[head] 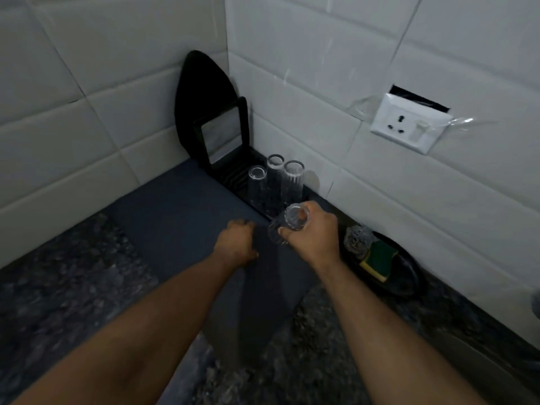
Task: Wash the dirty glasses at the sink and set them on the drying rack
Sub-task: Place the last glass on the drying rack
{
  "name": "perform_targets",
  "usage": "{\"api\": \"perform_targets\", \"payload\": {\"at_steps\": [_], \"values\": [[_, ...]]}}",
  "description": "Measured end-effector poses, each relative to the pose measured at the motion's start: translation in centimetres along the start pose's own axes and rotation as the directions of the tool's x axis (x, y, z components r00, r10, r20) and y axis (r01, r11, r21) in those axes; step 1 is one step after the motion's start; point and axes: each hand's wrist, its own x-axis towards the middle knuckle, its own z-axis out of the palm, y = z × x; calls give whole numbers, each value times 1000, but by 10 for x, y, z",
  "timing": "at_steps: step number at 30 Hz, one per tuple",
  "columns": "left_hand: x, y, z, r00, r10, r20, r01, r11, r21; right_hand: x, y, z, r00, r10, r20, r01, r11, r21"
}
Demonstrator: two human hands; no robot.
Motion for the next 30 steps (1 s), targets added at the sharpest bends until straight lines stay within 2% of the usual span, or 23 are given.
{"api": "perform_targets", "payload": {"at_steps": [3,10,19,25,30], "values": [[25,-18,1,997,-41,64,36,997,68,31,-12,18,999,-36,-7,35,999,-24],[57,-39,17,971,-76,228,62,996,67,84,-26,50,998,-49,42,53,993,-102],[61,-42,21,966,-84,244,75,996,45,107,-25,70,993,5,121,15,987,-161],[61,-40,19,962,-104,252,91,994,64,106,-14,81,997,-6,80,17,991,-132],[59,-37,17,963,-108,248,94,993,69,103,-9,80,994,-10,105,17,998,-64]]}}
